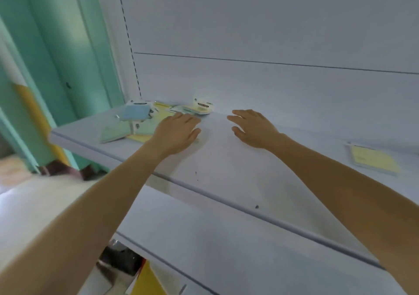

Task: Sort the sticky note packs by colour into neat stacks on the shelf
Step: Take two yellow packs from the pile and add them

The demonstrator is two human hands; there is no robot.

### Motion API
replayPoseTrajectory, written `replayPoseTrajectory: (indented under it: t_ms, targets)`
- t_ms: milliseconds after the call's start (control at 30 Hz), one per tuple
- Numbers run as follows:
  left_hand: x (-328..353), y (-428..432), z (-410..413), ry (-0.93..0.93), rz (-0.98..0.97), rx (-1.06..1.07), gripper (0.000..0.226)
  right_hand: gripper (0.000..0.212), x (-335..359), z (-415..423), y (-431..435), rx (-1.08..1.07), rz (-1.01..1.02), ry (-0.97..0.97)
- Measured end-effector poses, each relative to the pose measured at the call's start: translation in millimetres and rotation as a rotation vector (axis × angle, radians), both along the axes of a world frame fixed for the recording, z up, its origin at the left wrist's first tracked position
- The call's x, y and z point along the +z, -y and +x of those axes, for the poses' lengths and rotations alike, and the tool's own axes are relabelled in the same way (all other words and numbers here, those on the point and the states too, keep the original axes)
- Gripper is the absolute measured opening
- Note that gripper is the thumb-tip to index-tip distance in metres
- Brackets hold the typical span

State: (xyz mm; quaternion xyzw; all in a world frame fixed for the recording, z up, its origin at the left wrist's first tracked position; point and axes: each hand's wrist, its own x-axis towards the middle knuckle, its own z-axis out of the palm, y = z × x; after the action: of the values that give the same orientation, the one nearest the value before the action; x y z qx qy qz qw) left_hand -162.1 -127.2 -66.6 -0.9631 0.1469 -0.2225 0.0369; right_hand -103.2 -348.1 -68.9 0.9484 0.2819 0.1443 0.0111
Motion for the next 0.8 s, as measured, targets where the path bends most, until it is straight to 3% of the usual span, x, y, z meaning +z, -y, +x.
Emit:
replayPoseTrajectory:
  t_ms: [100,200,433,567,700,800]
  targets:
    - [5,-44,25,0.073,-0.030,0.041,0.060,0.045,2,36,-41,0.020,0.051,-0.060]
    - [6,-81,46,0.004,-0.044,0.211,0.044,0.044,0,71,-74,0.025,0.145,-0.118]
    - [11,-155,105,-0.025,0.064,0.381,0.043,0.038,-8,133,-125,-0.095,0.327,-0.201]
    - [14,-167,142,-0.093,0.058,0.352,0.044,0.053,-17,144,-133,-0.161,0.311,-0.301]
    - [18,-170,180,-0.231,0.086,0.277,0.049,0.037,-21,143,-136,-0.197,0.355,-0.229]
    - [17,-162,204,-0.373,0.115,0.196,0.061,0.047,-20,135,-141,-0.203,0.306,-0.202]
